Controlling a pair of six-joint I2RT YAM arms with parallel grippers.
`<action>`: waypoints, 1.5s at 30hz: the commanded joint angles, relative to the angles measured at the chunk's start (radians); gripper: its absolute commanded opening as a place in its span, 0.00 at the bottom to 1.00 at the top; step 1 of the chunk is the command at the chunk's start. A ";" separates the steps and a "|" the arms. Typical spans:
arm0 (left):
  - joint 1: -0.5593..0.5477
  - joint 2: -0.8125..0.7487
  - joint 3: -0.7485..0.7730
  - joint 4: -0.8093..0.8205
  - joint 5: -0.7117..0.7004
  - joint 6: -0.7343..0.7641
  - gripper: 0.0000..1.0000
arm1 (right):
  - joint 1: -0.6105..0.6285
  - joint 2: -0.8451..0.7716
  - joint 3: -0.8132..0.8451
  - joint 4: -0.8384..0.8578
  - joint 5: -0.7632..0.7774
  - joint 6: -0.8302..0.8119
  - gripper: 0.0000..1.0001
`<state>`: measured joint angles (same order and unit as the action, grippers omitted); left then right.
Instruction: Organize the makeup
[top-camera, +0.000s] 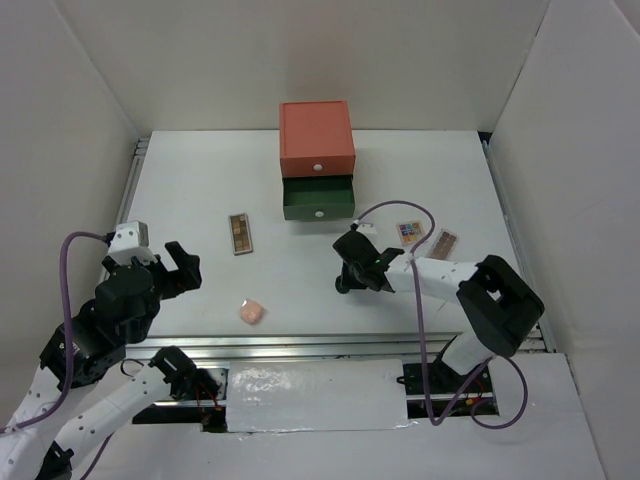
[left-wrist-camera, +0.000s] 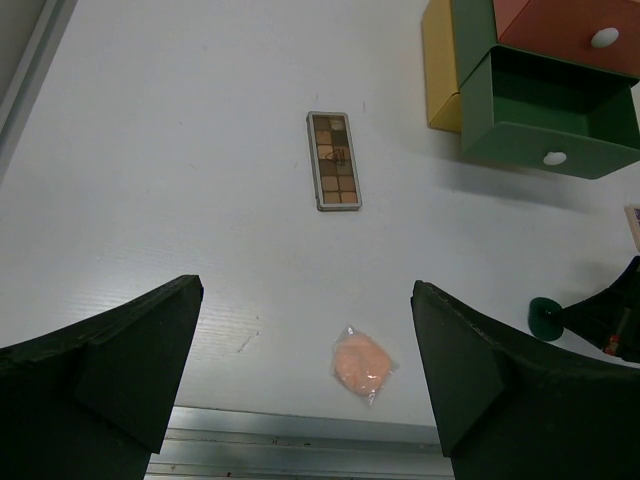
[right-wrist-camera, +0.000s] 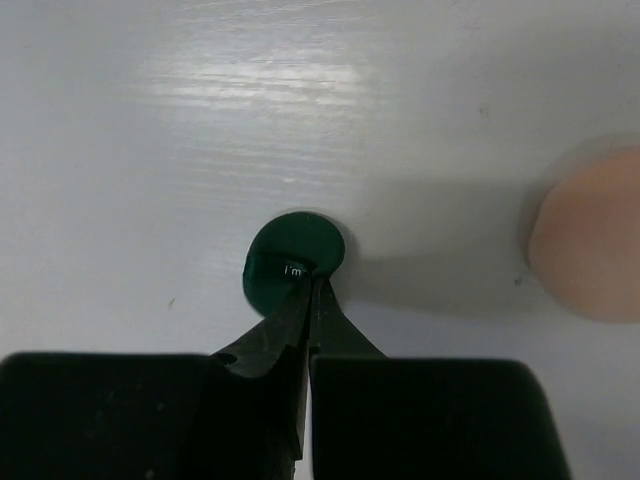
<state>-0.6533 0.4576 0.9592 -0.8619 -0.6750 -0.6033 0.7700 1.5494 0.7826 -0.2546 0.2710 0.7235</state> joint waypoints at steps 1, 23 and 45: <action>-0.005 -0.004 0.009 0.035 0.002 0.014 1.00 | 0.023 -0.133 0.076 0.017 -0.073 -0.019 0.00; -0.003 -0.027 0.006 0.043 0.011 0.023 0.99 | -0.146 0.216 0.874 -0.115 0.063 -0.248 0.02; -0.003 -0.037 0.003 0.047 0.017 0.028 0.99 | -0.262 -0.035 0.427 -0.195 0.080 -0.113 0.85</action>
<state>-0.6533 0.4397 0.9592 -0.8597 -0.6601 -0.6003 0.5411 1.6123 1.3128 -0.3832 0.3233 0.5488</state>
